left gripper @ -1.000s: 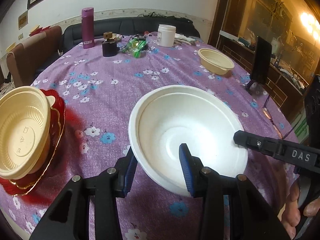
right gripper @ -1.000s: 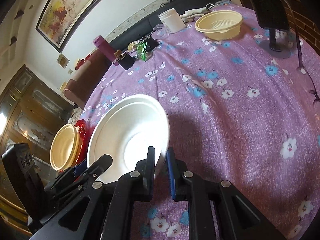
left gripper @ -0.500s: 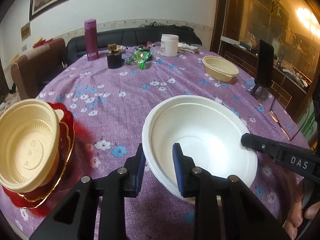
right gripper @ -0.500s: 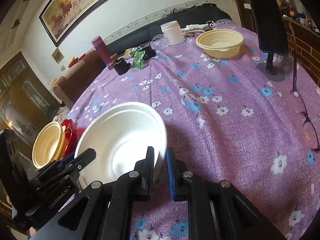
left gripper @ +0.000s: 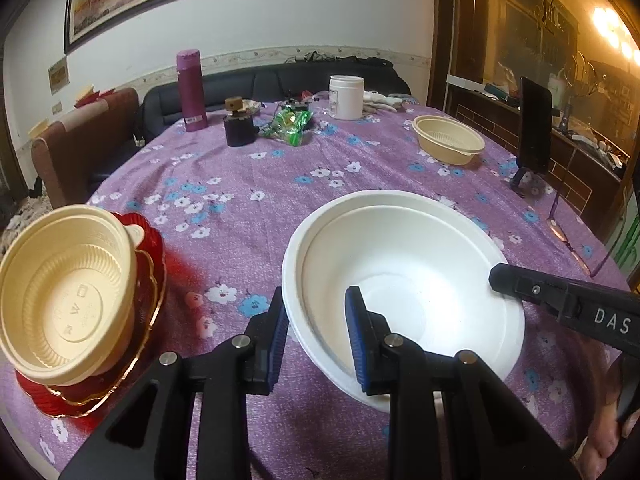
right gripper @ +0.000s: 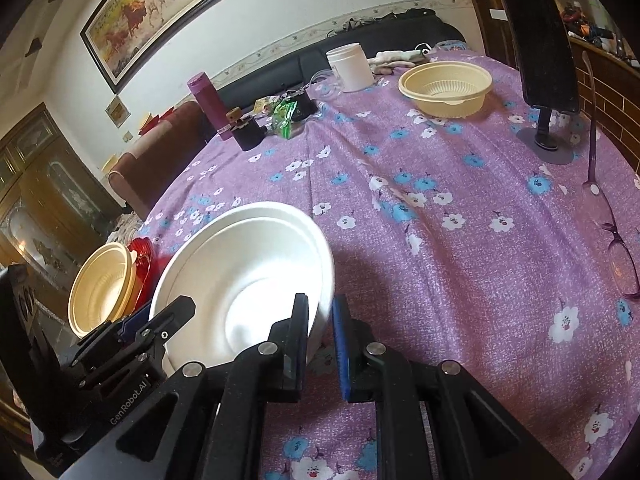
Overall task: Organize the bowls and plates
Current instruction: 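Carry the white bowl with both tools over the cream-yellow bowl in the stack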
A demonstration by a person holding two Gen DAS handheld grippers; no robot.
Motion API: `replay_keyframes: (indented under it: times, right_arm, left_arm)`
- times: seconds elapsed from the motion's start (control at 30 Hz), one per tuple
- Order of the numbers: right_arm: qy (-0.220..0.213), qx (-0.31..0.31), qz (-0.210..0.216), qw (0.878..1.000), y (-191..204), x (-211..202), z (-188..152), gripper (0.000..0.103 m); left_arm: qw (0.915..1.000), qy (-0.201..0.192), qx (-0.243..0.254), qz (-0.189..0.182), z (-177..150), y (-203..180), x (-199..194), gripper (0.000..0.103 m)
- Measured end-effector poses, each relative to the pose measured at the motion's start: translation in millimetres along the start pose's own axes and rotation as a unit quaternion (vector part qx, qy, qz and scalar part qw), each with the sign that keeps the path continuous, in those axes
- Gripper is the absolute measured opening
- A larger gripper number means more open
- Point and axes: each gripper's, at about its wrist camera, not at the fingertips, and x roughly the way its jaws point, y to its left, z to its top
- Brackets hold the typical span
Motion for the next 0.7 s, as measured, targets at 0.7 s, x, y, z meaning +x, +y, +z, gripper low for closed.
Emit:
replay_keyframes:
  times: [0.7]
  right_arm:
    - [0.001, -0.008, 0.001, 1.000, 12.5, 3.6, -1.1, 0.013]
  left_arm:
    - [0.9996, -0.017, 0.008, 0.020, -1.7, 2.2, -4.5, 0.027]
